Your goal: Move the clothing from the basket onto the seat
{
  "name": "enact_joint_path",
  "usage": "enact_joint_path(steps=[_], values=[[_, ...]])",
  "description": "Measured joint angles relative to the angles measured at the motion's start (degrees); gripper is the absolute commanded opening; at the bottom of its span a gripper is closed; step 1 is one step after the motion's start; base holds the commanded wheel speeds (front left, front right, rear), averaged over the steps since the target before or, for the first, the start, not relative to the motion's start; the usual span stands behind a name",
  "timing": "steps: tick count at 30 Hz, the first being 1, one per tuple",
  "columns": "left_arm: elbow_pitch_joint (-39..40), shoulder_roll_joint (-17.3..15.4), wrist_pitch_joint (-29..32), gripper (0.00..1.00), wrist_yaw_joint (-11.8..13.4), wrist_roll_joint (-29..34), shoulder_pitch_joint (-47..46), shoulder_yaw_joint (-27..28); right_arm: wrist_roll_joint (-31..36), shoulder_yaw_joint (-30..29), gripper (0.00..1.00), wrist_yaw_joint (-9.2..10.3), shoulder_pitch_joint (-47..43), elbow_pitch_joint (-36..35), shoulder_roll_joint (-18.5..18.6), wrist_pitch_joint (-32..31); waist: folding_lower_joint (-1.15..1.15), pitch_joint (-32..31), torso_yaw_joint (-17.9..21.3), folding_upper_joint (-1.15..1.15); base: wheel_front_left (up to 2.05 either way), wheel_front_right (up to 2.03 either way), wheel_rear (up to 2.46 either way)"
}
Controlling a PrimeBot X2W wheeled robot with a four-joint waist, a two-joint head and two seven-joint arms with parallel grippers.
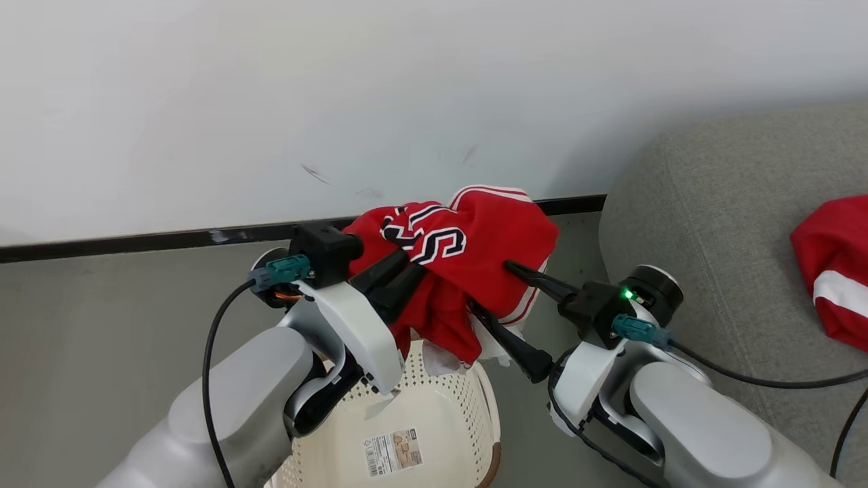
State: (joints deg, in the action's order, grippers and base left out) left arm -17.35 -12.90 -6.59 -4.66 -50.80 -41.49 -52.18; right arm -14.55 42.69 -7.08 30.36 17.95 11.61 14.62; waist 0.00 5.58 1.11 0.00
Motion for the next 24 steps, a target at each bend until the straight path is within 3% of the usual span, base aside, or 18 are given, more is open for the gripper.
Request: enact_joint_path(steps=[7,16,17,19,24], values=[[1.31,0.33,0.55,0.00,0.00,0.54,0.10,-1.16,-0.12,4.04,1.00,0.00,1.11,5.32,0.48,-0.45,0.00,-0.38,-0.95,0.00,0.00,0.00,0.00],[2.42,0.54,1.25,0.00,0.24,0.56,1.14,-2.00,-1.20,5.66,1.00,0.00,4.49,8.71,-1.55,-0.42,0.00,-1.01,-1.64,0.00,0.00,0.00,0.00],[2.54,0.57,1.54,0.00,0.26,0.56,1.14,-2.04,-1.45,5.83,0.48,0.00,4.54,9.02,-1.67,-0.42,0.00,-1.06,-1.69,0.00,0.00,0.00,0.00],[2.81,0.63,1.68,0.00,0.55,0.56,1.14,-2.13,-2.12,6.13,0.00,0.00,4.83,9.93,-2.00,-0.41,0.00,-1.13,-1.79,0.00,0.00,0.00,0.00],[3.32,0.51,1.99,0.00,0.84,0.51,1.28,-2.13,-2.61,5.13,0.00,0.00,5.48,11.23,-2.38,-0.40,0.00,-1.21,-1.87,0.00,0.00,0.00,0.00]])
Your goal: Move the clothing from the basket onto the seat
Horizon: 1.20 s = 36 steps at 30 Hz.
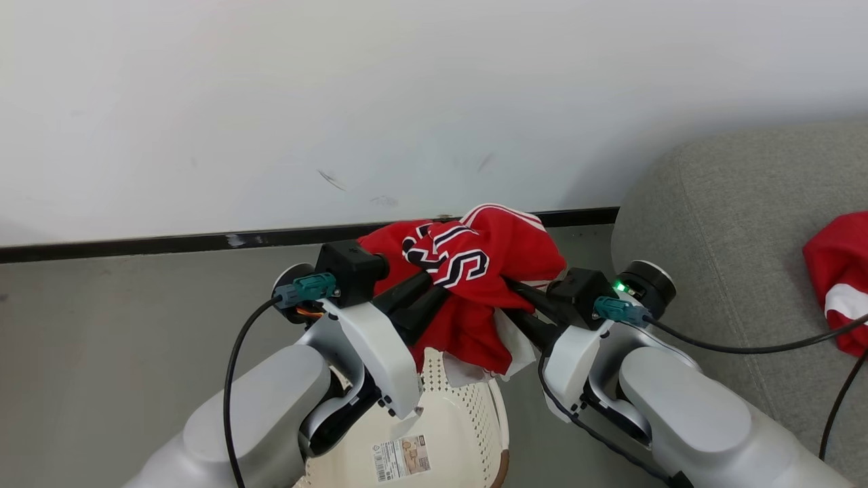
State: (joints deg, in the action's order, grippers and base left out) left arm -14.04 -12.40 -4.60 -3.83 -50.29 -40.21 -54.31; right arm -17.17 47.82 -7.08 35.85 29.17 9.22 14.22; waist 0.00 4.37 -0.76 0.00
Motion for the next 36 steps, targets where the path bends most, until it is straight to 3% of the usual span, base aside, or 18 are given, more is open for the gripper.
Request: enact_joint_path(steps=[13,14,15,16,17,36], values=[[0.40,-0.80,0.31,0.00,1.26,-0.10,1.43,0.51,-4.12,-7.09,0.00,-0.01,0.00,0.35,0.19,0.16,0.00,0.27,0.52,0.00,0.00,0.00,0.00],[0.79,-0.78,0.35,0.20,1.67,-0.10,1.75,0.51,-4.58,-8.51,0.00,-0.05,-0.03,-0.03,0.34,0.18,0.00,0.42,0.65,0.00,0.00,0.00,0.00],[0.99,-0.80,0.35,0.70,1.68,-0.10,1.93,0.51,-4.57,-9.12,0.00,-0.05,-0.04,-0.43,0.47,0.18,0.00,0.51,0.73,0.00,0.00,0.00,0.00],[1.16,-0.88,0.35,0.91,1.68,-0.10,1.97,0.51,-4.57,-9.80,0.00,-0.05,-0.04,-0.74,0.59,0.18,0.00,0.60,0.81,0.00,0.00,0.00,0.00],[1.40,-1.02,0.35,1.00,1.68,-0.10,1.97,0.55,-4.57,-10.38,0.00,-0.05,-0.04,-0.96,0.80,0.19,0.00,0.68,0.91,0.00,0.00,0.00,0.00],[3.96,-2.31,-0.03,1.00,2.19,0.00,2.15,0.92,-3.24,-24.16,0.00,-0.04,-0.38,-6.88,5.02,0.23,0.00,1.52,4.33,0.00,0.00,0.00,0.00]])
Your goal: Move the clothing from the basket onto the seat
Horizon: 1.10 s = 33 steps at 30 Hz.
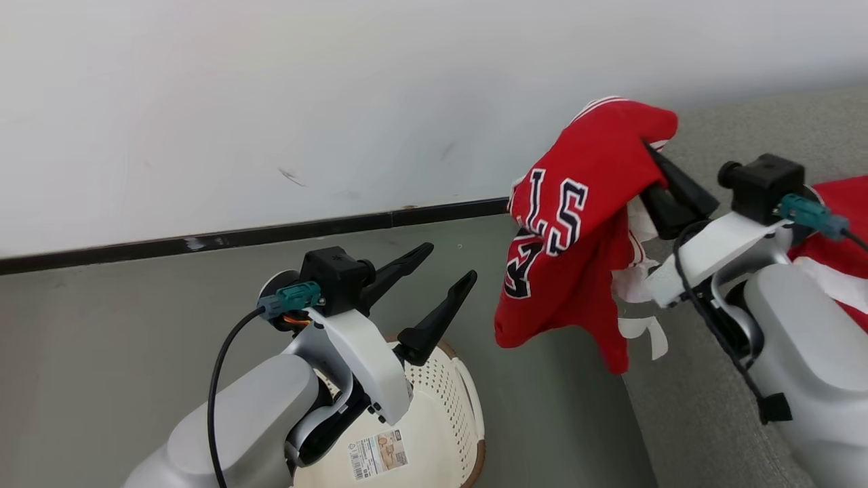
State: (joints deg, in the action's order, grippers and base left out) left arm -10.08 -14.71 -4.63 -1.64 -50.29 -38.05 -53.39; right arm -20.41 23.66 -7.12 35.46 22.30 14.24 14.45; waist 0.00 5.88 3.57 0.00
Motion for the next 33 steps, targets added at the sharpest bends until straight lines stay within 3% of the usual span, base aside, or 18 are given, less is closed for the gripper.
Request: enact_joint_path(steps=[16,33], values=[[1.85,-1.48,-1.57,1.00,0.00,0.57,1.49,0.00,2.60,-15.48,0.00,0.00,-5.36,-6.71,3.22,0.01,0.00,0.38,4.96,0.00,0.00,0.00,0.00],[3.25,-2.15,-2.10,1.00,-0.02,1.57,2.32,-0.85,5.71,-24.85,0.00,0.01,-11.61,-16.25,1.88,0.15,0.00,0.91,11.58,0.00,0.00,0.00,0.00]])
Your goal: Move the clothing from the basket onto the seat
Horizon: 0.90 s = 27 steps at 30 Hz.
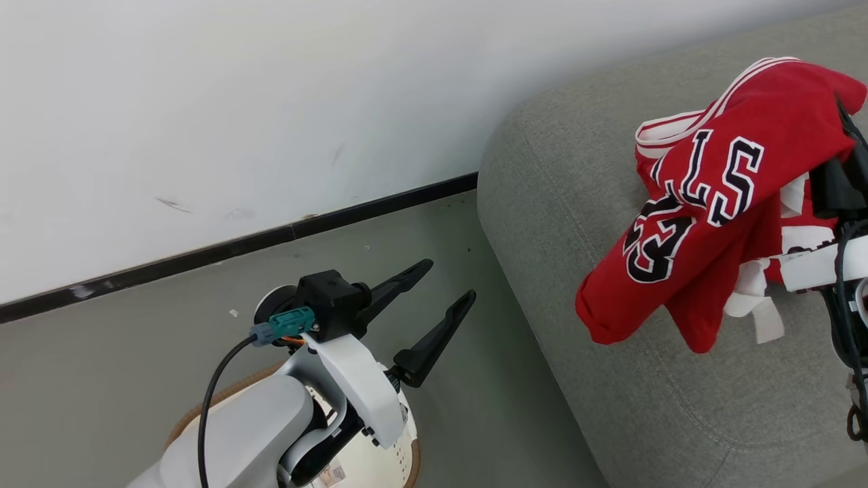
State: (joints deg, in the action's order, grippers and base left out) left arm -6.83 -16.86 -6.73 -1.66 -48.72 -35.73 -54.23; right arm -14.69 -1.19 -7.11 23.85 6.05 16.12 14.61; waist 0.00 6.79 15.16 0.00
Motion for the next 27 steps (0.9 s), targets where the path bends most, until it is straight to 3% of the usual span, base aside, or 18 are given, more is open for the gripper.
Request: enact_joint_path(steps=[16,27], values=[[1.29,-1.45,-0.51,1.00,1.09,0.79,1.16,0.20,0.54,-1.85,0.00,0.00,-2.46,-6.27,-1.27,0.01,0.00,0.94,5.58,0.00,0.00,0.00,0.00],[2.79,-2.37,-0.68,1.00,2.36,0.94,1.20,0.89,0.36,-2.80,0.00,0.00,-2.46,-8.35,-1.81,0.01,0.00,2.27,7.28,0.00,0.00,0.00,0.00]])
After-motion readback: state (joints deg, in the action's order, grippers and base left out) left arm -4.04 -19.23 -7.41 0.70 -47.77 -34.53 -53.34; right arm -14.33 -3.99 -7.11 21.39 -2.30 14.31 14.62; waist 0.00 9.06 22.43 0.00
